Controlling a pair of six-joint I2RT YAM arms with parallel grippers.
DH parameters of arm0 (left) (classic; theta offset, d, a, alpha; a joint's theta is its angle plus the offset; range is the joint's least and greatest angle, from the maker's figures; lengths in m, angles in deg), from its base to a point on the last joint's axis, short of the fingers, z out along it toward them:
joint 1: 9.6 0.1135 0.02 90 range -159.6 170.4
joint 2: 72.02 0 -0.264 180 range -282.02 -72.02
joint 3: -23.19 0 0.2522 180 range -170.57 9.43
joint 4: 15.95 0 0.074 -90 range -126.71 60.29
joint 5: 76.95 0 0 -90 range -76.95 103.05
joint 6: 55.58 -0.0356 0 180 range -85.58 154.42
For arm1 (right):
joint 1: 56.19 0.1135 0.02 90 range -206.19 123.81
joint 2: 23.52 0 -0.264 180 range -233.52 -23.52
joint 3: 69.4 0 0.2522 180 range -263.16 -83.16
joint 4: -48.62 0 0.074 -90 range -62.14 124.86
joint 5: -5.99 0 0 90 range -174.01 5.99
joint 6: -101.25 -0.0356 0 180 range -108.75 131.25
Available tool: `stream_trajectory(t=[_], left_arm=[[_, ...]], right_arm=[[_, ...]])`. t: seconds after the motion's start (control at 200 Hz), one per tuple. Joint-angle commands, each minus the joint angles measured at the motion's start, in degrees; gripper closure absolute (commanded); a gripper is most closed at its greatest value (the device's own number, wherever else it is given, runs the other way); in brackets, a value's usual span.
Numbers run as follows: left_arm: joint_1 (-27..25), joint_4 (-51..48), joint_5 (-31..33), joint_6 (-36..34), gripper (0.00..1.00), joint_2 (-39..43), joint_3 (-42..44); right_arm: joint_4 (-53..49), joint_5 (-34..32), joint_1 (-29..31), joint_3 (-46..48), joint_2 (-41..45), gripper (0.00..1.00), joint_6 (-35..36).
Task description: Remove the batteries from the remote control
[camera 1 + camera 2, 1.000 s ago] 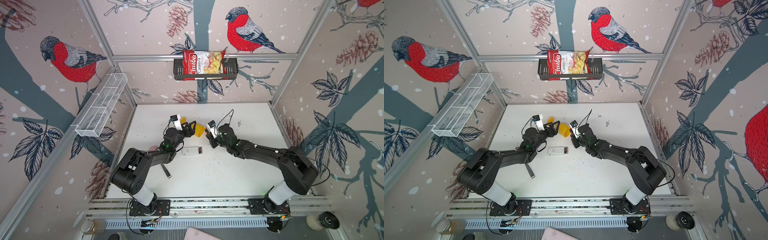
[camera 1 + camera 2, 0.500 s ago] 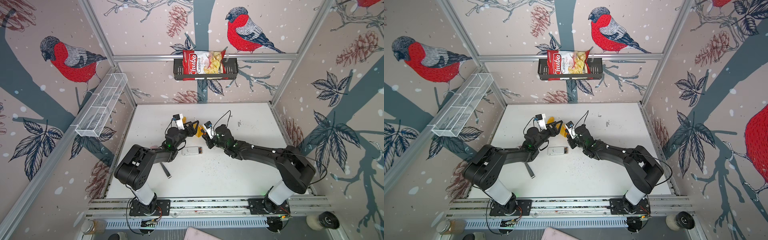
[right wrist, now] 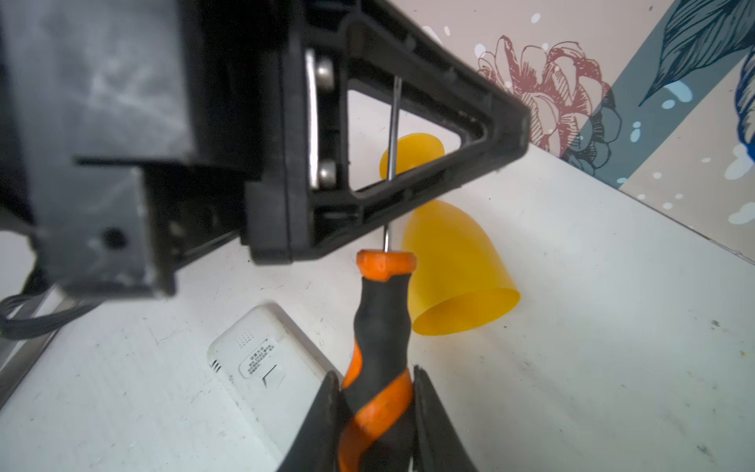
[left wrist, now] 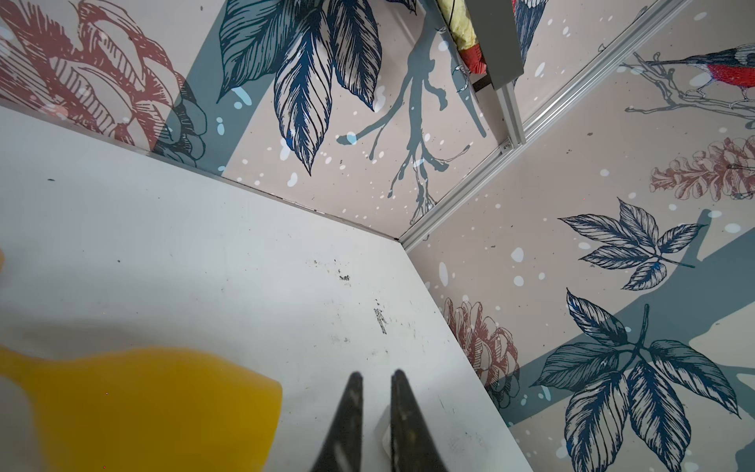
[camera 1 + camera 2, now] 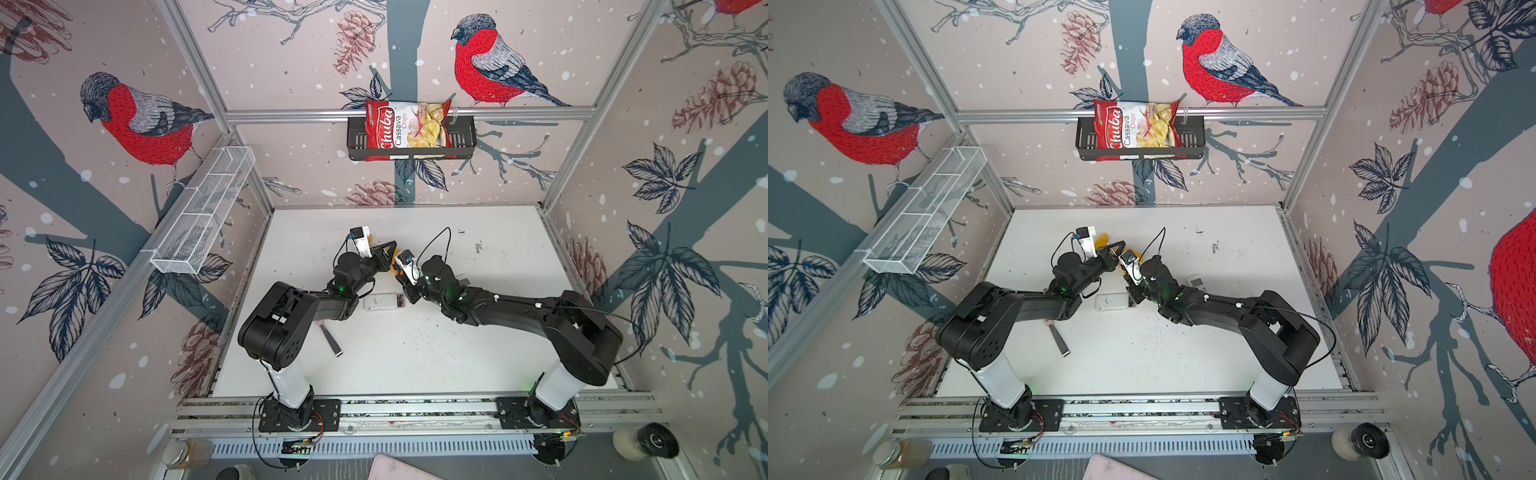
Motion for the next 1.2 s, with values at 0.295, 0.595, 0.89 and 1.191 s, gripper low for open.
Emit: stream_trajectory(t=[0.295, 0.595, 0.89, 1.191], left_arm=[[0.45, 6.31, 1.39, 4.29, 1.00, -0.44, 1.30], [-3.00, 5.06, 13.57, 12.91, 1.00, 2.46, 0.33], [-8.33, 12.74, 22.63, 19.57, 1.00, 3.37, 1.80], [-10.08, 21.49, 23.88, 20.86, 1.00, 0.90, 2.82]], right_arm=[[7.74, 6.36, -4.49, 3.58, 3.67, 0.45, -6.83], [30.61, 35.09, -17.71, 12.37, 5.46, 0.23, -30.65], [46.80, 43.36, -18.14, 11.93, -1.08, 0.22, -40.96], [67.47, 48.45, -17.85, 11.10, -9.55, 0.36, -55.27]])
